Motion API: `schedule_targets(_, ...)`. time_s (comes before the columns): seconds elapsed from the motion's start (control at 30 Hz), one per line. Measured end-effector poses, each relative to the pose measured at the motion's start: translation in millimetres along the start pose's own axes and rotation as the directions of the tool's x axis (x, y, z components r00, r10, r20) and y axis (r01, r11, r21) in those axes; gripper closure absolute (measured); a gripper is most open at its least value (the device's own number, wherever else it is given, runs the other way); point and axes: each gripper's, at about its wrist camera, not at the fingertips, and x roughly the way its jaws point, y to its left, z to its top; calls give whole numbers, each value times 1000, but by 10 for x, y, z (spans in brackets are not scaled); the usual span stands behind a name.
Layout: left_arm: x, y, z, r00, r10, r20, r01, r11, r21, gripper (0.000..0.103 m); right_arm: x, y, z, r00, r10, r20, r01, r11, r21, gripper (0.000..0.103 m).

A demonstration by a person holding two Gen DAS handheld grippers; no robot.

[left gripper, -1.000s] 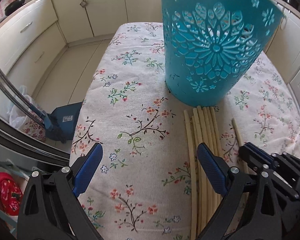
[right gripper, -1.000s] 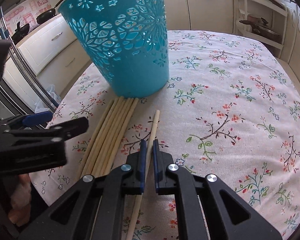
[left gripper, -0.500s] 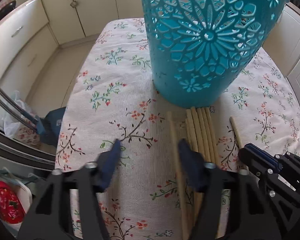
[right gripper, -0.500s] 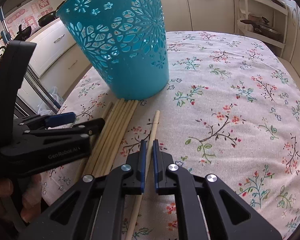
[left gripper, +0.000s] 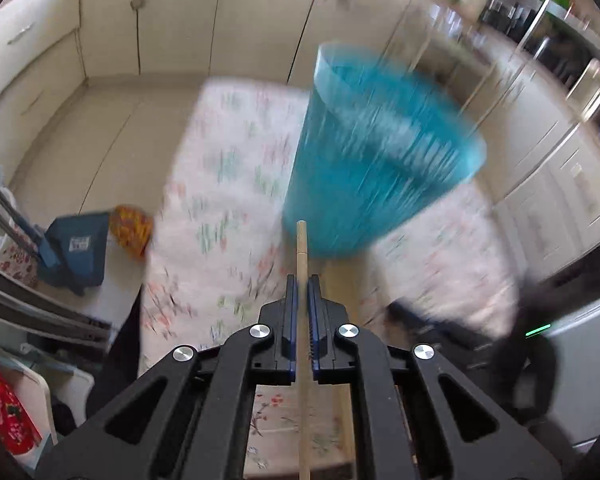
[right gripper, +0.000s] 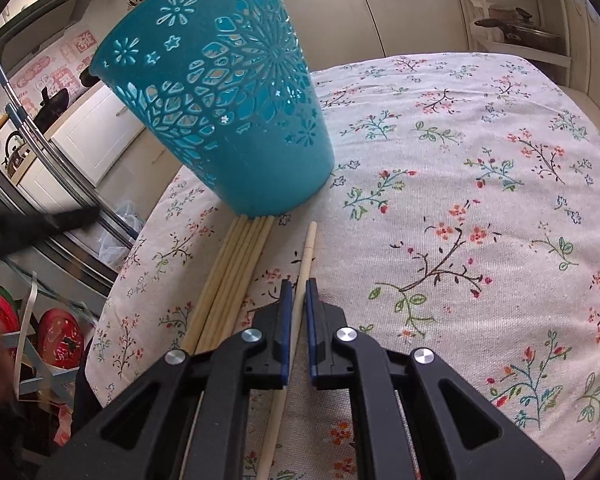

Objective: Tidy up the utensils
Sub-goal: 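Grasp one wooden stick with the left tool and lift it, then carry the stick over the teal basket and open the left tool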

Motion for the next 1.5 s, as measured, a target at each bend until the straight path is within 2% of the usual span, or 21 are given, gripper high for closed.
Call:
schedule_targets(0.1,-557,-106,312,987,-64,144,64,998,3,98,-6,0,-7,1000,1,1,-1,1000,1,96)
schedule_targets(0.2,-941,-297,570,952,-89,292,85,996,27,98,-3,-45,-8,1000,3,1,-3,1000,0,96)
schedule_targets(0.23,-1028,-396,681,929,-78,361,70,997,34,98,-5,-45,-21,1000,2,2,-2,1000,0,96)
schedule_targets(0.3,-1077,-541,834,894,-71,442,59,997,40,98,-1,-40,-14,1000,4,2,-4,1000,1,96)
schedule_targets(0.33,-1066,-611,926,871,-65,486,54,998,36,98,-8,-50,-30,1000,4,3,-4,1000,1,96)
schedule_targets(0.4,-1024,-708,1062,840,-48,540,41,999,25,98,-13,-46,-27,1000,7,3,-7,1000,0,96)
schedule_targets(0.43,-969,-779,1126,813,-20,582,9,1000,23,98,-16,-52,-31,1000,7,3,-7,1000,-1,96)
schedule_targets(0.5,-820,-900,1220,776,33,630,-58,998,20,98,-20,-58,-30,1000,8,3,-8,1000,-3,95)
schedule_targets(0.53,-726,-929,1259,767,57,639,-85,996,13,98,-19,-55,-31,1000,10,3,-10,1000,-3,95)
schedule_targets(0.63,-369,-939,1367,772,104,628,-117,993,-20,98,-22,-57,-35,1000,13,3,-13,1000,-6,94)
schedule_targets(0.8,34,-908,1347,778,153,610,-164,986,-39,98,-16,-15,-40,1000,16,3,-16,1000,-20,89)
schedule_targets(0.93,212,-826,1202,798,179,576,-204,979,-22,98,-12,6,-51,1000,13,4,-13,999,-35,86)
schedule_targets(0.97,254,-809,1161,811,180,556,-209,978,-12,98,-14,10,-53,1000,12,4,-12,999,-37,85)
schedule_targets(1.07,268,-719,1036,827,192,529,-226,974,0,97,-18,7,-59,1000,10,5,-10,999,-39,85)
schedule_targets(1.13,220,-671,945,832,199,518,-234,972,2,93,-18,6,-58,1000,11,4,-11,999,-38,85)
schedule_targets(1.2,139,-628,855,832,214,512,-244,970,-9,73,-19,8,-59,1000,11,4,-11,999,-37,85)
schedule_targets(1.23,72,-590,790,829,219,514,-245,969,-18,67,-21,7,-61,1000,10,4,-10,999,-37,85)
schedule_targets(1.27,21,-569,740,825,224,519,-247,969,-26,56,-26,17,-65,1000,3,4,-3,999,-41,85)
schedule_targets(1.3,-64,-530,663,816,232,529,-252,967,-36,51,-34,35,-71,1000,-8,3,8,999,-49,85)
schedule_targets(1.33,-144,-486,584,811,238,535,-254,966,-45,50,-42,50,-75,1000,-21,2,21,998,-57,85)
schedule_targets(1.5,-404,-232,233,810,254,530,-242,966,-92,39,-15,217,-73,994,-109,-11,107,988,-109,85)
